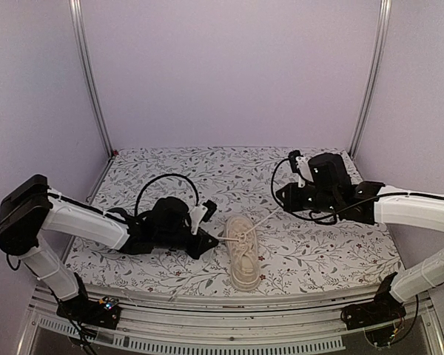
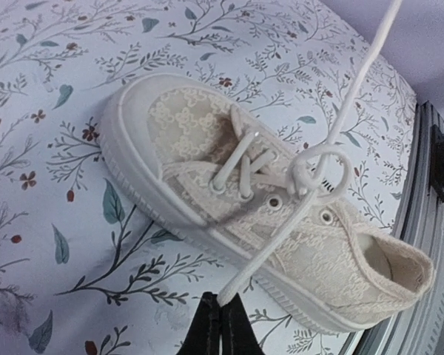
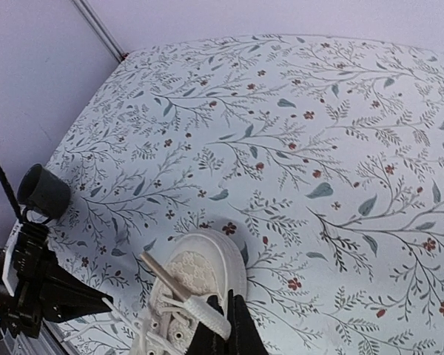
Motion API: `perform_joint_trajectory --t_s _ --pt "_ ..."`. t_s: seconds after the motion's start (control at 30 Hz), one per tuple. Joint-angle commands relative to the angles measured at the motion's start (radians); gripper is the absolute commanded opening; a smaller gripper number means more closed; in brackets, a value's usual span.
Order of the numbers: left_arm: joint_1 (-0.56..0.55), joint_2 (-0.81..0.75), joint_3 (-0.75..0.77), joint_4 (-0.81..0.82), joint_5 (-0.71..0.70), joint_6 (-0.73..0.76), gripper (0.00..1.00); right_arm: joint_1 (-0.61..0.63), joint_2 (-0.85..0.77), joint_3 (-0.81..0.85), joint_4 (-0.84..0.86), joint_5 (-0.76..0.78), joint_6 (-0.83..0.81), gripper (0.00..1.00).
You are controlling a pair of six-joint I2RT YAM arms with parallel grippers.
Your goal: Tie the shoes
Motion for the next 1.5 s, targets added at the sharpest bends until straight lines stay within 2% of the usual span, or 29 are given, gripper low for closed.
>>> perform_joint_trajectory --t_s 0.0,0.23,0.43,0.63,1.03,1.27,1.47 --pt "-0.004 -0.063 -0.067 -0.100 -0.104 -0.071 0.00 -0.037 -0.061 -0.078 -0.196 0.113 0.095 0.02" --pt "0.010 -0.140 -0.117 -0.130 -0.096 -0.103 0.00 -0.192 -0.186 -0.168 -0.309 0.121 0.152 0.02" --pt "0.020 -0.184 -0.127 -0.155 -0.090 -0.117 0.00 -0.263 -0.261 -0.170 -0.378 0.145 0.133 0.02" --pt "0.034 -0.243 -0.145 -0.151 -0.069 -0.140 0.00 -0.296 -0.270 -0.206 -0.390 0.137 0.142 0.02" --pt "0.093 -0.346 -0.208 -0.084 0.080 -0.173 0.00 -0.430 -0.277 -0.232 -0.391 0.138 0.100 0.02" --pt "0.112 -0.296 -0.204 -0.039 0.131 -0.165 0.00 -0.483 -0.297 -0.262 -0.392 0.119 0.104 0.02" --pt "0.143 -0.110 -0.139 -0.039 0.229 -0.148 0.00 -0.551 -0.316 -0.309 -0.358 0.043 0.117 0.02"
